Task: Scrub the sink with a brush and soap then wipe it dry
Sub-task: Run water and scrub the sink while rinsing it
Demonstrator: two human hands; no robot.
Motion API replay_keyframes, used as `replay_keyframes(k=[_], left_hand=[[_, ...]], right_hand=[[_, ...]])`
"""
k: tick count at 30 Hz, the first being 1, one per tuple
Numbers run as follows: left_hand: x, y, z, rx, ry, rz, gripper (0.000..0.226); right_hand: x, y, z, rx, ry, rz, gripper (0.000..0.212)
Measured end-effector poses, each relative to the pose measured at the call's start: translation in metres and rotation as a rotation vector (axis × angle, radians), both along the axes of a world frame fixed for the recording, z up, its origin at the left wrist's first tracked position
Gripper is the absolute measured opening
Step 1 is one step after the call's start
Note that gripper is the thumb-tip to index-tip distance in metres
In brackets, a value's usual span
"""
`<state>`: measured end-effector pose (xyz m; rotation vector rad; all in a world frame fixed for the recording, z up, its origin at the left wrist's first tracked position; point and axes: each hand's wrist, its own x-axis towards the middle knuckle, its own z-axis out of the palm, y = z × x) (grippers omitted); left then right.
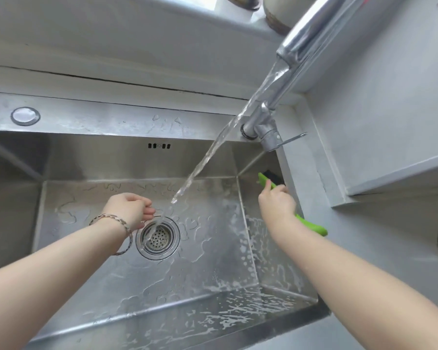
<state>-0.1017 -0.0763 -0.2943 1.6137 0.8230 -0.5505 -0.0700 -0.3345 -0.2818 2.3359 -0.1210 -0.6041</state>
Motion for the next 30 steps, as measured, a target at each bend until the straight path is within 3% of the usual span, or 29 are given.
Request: replay_keyframes(k=[7, 10, 13, 15, 17, 19, 21, 24, 26, 30], left_hand=[[-0.019, 0.009, -0.002, -0.048, 0.03, 0.097, 0.028], [-0.022, 0.004, -0.007, -0.116, 0.05, 0.214, 0.014], [-0.022, -0.002, -0.01, -0.195, 0.053, 0.309, 0.014], [-0.018, -0.007, -0.006, -0.391, 0.055, 0.449, 0.03], [-0.013, -0.014, 0.0, -0.66, 0.036, 0.58, 0.048], [-0.008, -0.022, 0.002, -0.785, 0.03, 0.616, 0.058], [-0.005, -0.031, 0.001, -0.754, 0.077, 0.628, 0.059], [-0.003, -0.035, 0.005, -0.682, 0.284, 0.576, 0.045], [-0.004, -0.035, 0.007, -0.679, 0.383, 0.505, 0.034], [-0.008, -0.044, 0.01, -0.624, 0.344, 0.321, 0.025]], right_hand=[[-0.047, 0.014, -0.015, 0.439, 0.281, -0.338, 0.038], [-0.049, 0.044, -0.001, 0.9, 0.217, -0.42, 0.041], [-0.059, 0.086, 0.018, 1.453, 0.248, -0.709, 0.051], [-0.067, 0.108, 0.028, 1.706, 0.286, -0.882, 0.052], [-0.07, 0.122, 0.031, 1.837, 0.304, -1.002, 0.051], [-0.066, 0.128, 0.03, 1.856, 0.259, -1.02, 0.05], [-0.062, 0.126, 0.023, 1.772, 0.138, -0.92, 0.051], [-0.072, 0.114, 0.014, 1.633, 0.051, -0.668, 0.055], [-0.082, 0.105, 0.014, 1.625, 0.072, -0.672, 0.056], [-0.084, 0.068, 0.034, 1.547, 0.076, -0.606, 0.052]])
